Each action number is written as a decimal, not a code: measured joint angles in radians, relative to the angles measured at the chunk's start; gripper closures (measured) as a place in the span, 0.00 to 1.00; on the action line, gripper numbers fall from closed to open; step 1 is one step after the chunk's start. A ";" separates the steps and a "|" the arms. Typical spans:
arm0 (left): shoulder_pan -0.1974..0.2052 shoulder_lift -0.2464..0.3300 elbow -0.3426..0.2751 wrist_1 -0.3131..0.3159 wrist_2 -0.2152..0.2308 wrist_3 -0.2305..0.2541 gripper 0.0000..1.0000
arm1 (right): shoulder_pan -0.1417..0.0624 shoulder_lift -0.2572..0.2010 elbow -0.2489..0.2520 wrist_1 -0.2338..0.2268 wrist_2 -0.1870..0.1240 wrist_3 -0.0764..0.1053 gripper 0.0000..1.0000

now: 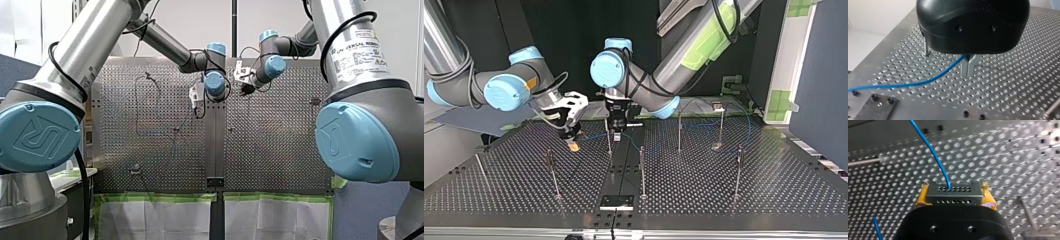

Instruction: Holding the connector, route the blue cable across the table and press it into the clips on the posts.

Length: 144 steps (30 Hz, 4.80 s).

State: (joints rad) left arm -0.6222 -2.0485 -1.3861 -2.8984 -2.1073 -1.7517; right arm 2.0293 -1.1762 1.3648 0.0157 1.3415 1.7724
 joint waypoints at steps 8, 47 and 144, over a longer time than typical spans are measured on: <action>-0.001 -0.001 -0.066 0.066 -0.007 0.010 1.00 | -0.010 0.001 0.068 -0.051 0.049 -0.006 1.00; 0.026 -0.103 -0.308 0.319 0.188 -0.003 1.00 | -0.052 0.124 0.246 -0.196 0.010 -0.088 1.00; 0.113 -0.240 0.042 -0.047 0.239 0.082 0.00 | -0.184 0.247 0.086 -0.282 -0.076 -0.043 1.00</action>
State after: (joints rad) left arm -0.5095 -2.2885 -1.3437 -2.9451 -1.8687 -1.6700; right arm 1.8457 -0.9295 1.4504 -0.2663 1.2658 1.7290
